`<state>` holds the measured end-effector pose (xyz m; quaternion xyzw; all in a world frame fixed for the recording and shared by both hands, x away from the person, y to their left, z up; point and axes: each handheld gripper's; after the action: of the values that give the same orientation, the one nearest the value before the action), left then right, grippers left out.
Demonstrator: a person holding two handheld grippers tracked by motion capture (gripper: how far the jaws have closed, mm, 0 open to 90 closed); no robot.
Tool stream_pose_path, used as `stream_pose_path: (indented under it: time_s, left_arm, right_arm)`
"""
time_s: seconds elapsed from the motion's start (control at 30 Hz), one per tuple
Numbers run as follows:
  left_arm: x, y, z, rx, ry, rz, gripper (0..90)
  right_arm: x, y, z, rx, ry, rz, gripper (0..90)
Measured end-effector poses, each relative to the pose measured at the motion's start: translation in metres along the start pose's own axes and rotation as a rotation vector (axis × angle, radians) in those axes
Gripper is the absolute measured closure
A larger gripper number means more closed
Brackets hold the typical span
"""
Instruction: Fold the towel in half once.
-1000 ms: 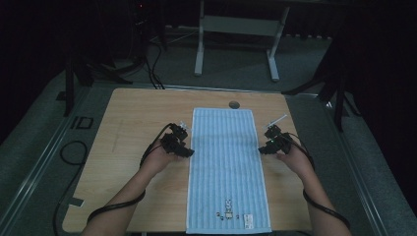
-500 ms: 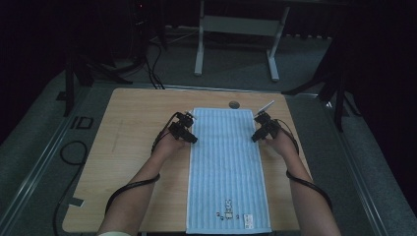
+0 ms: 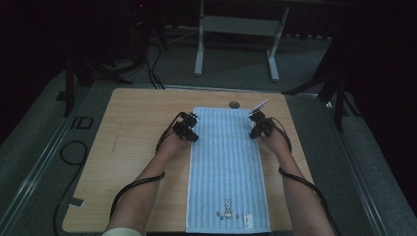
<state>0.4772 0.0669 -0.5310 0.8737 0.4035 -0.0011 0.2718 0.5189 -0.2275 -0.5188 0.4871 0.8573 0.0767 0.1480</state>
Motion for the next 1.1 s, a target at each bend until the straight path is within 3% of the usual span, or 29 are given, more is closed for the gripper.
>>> stream_pose_path:
  time_s: [0.07,0.13,0.23,0.37,0.53,0.7,0.93,1.0,1.1]
  left_arm:
    - [0.000,0.001,0.001,0.000,-0.022,0.000,84.5]
    - [0.000,0.001,0.000,0.000,-0.021,0.000,86.5]
    - [0.001,0.000,-0.004,-0.016,-0.030,-0.004,86.9]
    - [-0.002,-0.002,-0.016,-0.038,-0.038,0.019,86.9]
    - [-0.007,-0.010,-0.033,-0.062,-0.055,0.045,86.8]
    - [-0.019,-0.019,-0.049,-0.085,-0.063,0.080,86.7]
    - [-0.038,-0.041,-0.057,-0.073,-0.065,0.133,86.4]
    - [-0.044,-0.048,-0.056,-0.054,-0.090,0.136,85.9]
    - [-0.052,-0.056,-0.056,-0.018,-0.091,0.170,77.7]
  right_arm:
    - [0.004,0.001,-0.001,-0.003,-0.022,-0.028,86.3]
    - [0.005,0.001,-0.002,0.000,-0.036,-0.039,86.7]
    - [0.004,0.001,-0.007,-0.015,-0.047,-0.042,86.8]
    - [0.001,-0.002,-0.022,-0.058,-0.037,-0.040,86.8]
    - [0.006,-0.014,-0.042,-0.112,-0.030,-0.062,86.8]
    - [0.014,-0.029,-0.055,-0.129,-0.022,-0.076,86.7]
    - [0.026,-0.060,-0.067,-0.175,0.002,-0.118,86.6]
    - [0.029,-0.069,-0.069,-0.182,0.007,-0.126,86.4]
    - [0.034,-0.083,-0.072,-0.176,0.010,-0.156,78.0]
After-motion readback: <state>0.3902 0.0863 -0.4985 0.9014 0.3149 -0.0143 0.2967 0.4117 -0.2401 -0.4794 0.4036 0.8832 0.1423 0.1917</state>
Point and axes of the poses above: each handheld gripper's, and its own axes: z roughly forward along the jaws, y roughly out of its top, x roughly to its left, and after that the axes turned 11 degrees about -y, right-handed
